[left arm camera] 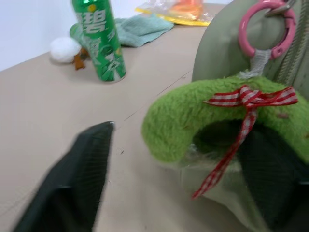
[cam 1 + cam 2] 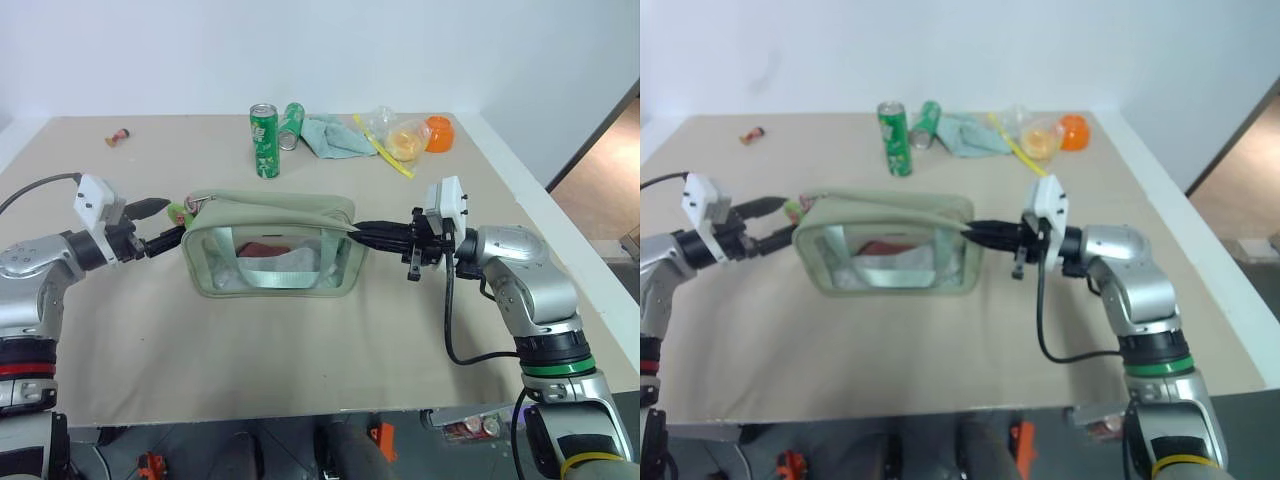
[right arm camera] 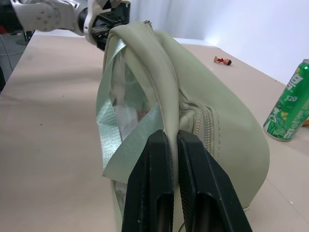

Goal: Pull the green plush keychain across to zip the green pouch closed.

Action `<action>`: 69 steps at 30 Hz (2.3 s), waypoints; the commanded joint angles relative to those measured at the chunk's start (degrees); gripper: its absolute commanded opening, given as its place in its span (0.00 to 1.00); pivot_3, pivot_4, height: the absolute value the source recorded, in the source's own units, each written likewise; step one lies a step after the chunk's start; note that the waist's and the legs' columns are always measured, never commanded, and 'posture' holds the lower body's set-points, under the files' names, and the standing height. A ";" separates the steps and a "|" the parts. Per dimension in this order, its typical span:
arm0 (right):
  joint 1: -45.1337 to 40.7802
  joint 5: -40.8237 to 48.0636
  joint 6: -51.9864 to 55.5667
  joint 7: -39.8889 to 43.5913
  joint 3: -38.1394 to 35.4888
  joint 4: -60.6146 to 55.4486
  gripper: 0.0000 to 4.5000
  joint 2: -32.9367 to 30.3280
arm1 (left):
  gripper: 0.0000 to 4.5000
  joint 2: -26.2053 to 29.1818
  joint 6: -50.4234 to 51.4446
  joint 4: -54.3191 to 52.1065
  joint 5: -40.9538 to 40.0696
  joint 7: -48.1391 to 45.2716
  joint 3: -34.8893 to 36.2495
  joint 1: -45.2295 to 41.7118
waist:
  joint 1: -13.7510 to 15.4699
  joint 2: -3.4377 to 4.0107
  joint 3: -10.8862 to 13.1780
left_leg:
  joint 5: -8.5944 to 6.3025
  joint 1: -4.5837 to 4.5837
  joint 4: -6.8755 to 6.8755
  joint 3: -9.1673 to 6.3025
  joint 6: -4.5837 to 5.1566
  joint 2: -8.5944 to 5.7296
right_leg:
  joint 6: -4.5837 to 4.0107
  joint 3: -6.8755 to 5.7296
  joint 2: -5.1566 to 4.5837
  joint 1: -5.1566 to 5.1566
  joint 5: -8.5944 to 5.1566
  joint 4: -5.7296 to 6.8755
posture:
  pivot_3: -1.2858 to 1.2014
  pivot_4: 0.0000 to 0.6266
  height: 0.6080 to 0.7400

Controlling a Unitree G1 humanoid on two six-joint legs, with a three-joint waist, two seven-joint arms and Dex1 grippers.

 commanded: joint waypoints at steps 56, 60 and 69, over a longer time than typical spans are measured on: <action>0.17 -1.12 -2.28 -0.91 0.13 -0.18 0.00 -0.21 | 0.91 5.14 17.08 -13.56 -2.57 -8.28 -8.59 -16.11 | 0.04 -0.02 -0.01 | 0.01 -0.01 0.12 -0.07 0.00 -0.25 | 0.13 0.01 0.04 0.05 -0.01 0.04 | 0.52 0.24 1.00; -0.28 -1.29 -2.50 -0.55 0.35 0.40 0.00 0.06 | 0.99 6.62 16.85 -13.47 -2.47 -8.09 -7.14 -15.78 | 0.04 -0.02 -0.01 | 0.01 0.00 0.11 -0.08 0.00 -0.22 | 0.13 0.00 0.04 0.05 -0.01 0.05 | 0.52 0.24 1.00; -0.54 -1.34 -2.52 -0.36 0.36 0.86 0.00 0.44 | 0.99 10.24 19.33 -16.86 -5.29 -2.67 4.22 -6.07 | -0.24 -0.02 -0.01 | 0.00 0.03 0.08 -0.06 0.00 -0.05 | 0.09 0.03 0.00 0.02 -0.03 0.08 | 0.52 0.24 1.00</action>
